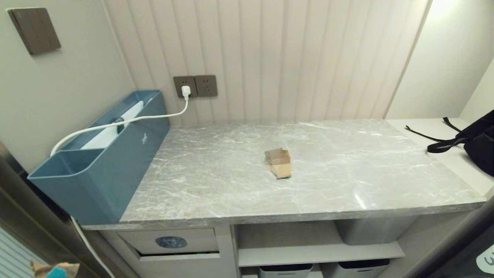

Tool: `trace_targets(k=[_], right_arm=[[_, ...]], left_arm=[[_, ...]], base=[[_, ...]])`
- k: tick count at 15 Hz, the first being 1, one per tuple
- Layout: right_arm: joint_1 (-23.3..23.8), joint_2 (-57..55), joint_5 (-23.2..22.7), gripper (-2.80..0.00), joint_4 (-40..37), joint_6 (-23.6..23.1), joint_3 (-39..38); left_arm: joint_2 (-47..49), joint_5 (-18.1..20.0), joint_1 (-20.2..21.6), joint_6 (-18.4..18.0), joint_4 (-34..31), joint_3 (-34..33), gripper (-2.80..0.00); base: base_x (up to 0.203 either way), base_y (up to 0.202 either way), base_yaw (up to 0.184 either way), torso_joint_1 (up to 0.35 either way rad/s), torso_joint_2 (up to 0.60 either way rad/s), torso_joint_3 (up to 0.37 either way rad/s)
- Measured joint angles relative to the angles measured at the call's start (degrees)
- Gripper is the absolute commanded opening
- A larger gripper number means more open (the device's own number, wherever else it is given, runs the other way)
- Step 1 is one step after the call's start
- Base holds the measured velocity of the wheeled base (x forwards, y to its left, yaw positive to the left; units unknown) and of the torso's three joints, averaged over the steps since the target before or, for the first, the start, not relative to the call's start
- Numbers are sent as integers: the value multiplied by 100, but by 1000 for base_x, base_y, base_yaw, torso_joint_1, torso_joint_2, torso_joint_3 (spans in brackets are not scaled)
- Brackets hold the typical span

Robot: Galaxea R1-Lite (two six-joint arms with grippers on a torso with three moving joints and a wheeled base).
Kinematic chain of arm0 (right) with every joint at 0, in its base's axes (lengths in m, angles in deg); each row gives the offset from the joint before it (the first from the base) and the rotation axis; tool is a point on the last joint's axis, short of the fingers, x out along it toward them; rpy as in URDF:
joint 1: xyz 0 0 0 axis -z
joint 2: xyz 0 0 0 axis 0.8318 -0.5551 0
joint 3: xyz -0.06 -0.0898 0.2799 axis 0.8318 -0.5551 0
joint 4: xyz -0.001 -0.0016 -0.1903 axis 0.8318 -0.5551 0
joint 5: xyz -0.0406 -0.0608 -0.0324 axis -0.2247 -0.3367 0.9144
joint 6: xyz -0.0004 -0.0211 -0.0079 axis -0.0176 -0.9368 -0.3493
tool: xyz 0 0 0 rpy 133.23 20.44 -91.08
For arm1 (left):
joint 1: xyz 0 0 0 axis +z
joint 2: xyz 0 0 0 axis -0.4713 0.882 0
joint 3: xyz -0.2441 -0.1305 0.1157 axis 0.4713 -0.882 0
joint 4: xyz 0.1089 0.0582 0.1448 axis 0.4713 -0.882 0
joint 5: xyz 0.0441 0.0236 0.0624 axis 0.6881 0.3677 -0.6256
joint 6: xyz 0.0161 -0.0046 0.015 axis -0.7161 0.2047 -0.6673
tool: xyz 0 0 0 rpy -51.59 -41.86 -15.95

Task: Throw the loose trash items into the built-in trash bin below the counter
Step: Put the garbage in the trash can

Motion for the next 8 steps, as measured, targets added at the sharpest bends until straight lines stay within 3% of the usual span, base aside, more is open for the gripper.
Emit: trace_targets(k=[4, 8], right_arm=[[0, 0, 0, -280, 0, -2, 0], [0, 0, 0, -280, 2, 0, 0]], left_arm=[[-1489, -42, -66, 207, -646, -349, -280], [-2593, -93, 57, 315, -1343, -286, -280]], base=[[0, 0, 0, 0, 0, 0], [0, 0, 0, 0, 0, 0]])
